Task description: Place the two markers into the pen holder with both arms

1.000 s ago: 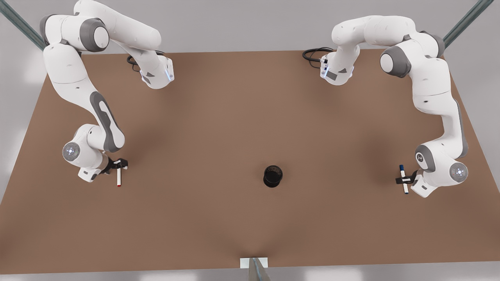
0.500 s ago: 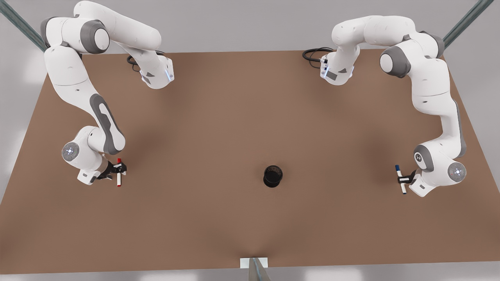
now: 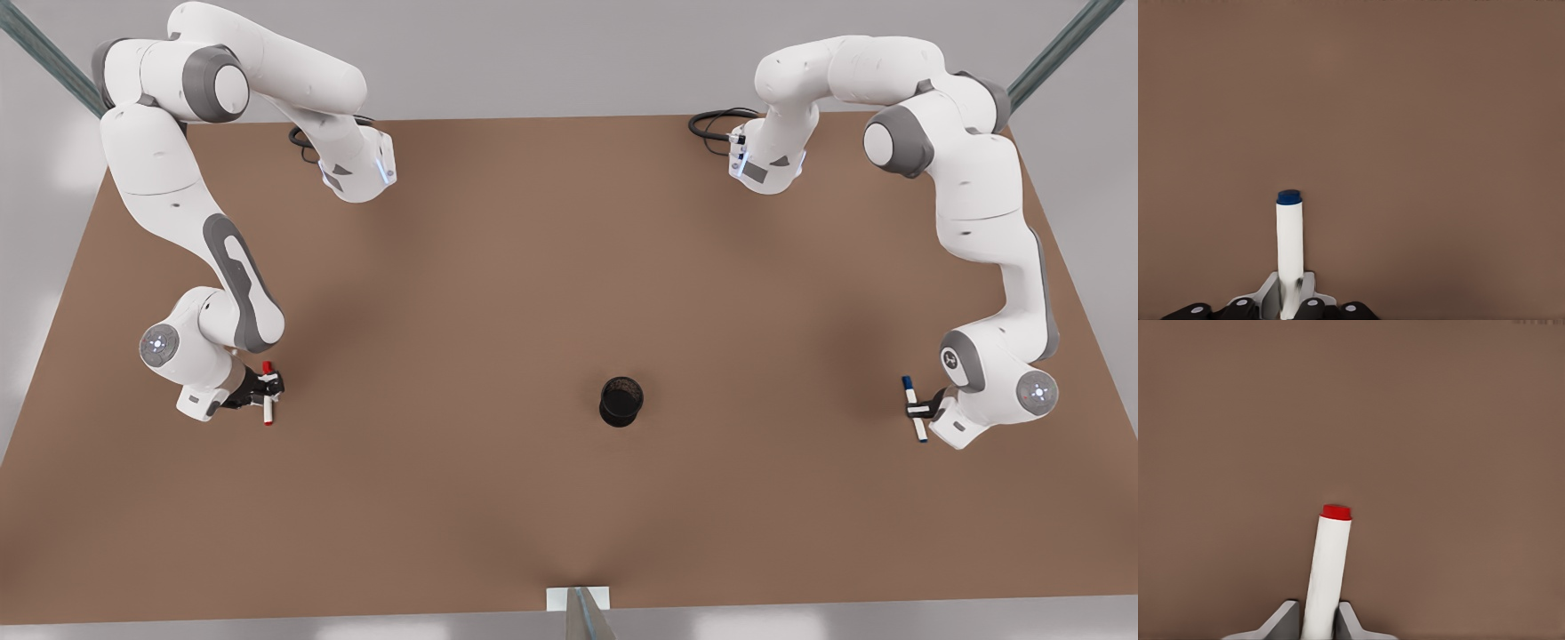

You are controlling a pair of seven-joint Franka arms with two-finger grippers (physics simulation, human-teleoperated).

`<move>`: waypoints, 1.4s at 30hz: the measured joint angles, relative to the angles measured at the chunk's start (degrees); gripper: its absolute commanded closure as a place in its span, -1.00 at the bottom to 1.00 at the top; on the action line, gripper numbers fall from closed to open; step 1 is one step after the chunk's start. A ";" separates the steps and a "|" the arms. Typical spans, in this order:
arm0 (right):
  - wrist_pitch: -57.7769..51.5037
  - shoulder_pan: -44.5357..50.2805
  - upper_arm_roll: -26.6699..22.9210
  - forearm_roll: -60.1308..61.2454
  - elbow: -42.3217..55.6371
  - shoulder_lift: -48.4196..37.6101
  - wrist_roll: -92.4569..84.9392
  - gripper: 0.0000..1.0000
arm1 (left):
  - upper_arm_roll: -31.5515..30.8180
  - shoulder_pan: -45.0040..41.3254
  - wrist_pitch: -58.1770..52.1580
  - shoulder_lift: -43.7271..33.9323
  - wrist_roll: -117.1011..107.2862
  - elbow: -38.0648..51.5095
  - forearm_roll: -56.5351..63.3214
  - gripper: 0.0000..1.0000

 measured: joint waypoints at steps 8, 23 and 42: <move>-0.15 -0.26 0.00 -0.09 0.73 0.08 -0.71 0.43 | 0.01 -0.12 0.01 -0.09 -1.18 0.03 0.41 0.55; -3.86 -1.61 4.24 3.39 4.18 -0.62 -2.09 0.43 | -0.15 -21.70 -9.71 -12.08 -14.42 -0.83 -2.80 0.56; -9.70 -1.29 23.92 11.44 16.23 2.70 -3.84 0.44 | 30.11 -69.87 -1.31 -5.62 -74.23 11.51 -6.15 0.56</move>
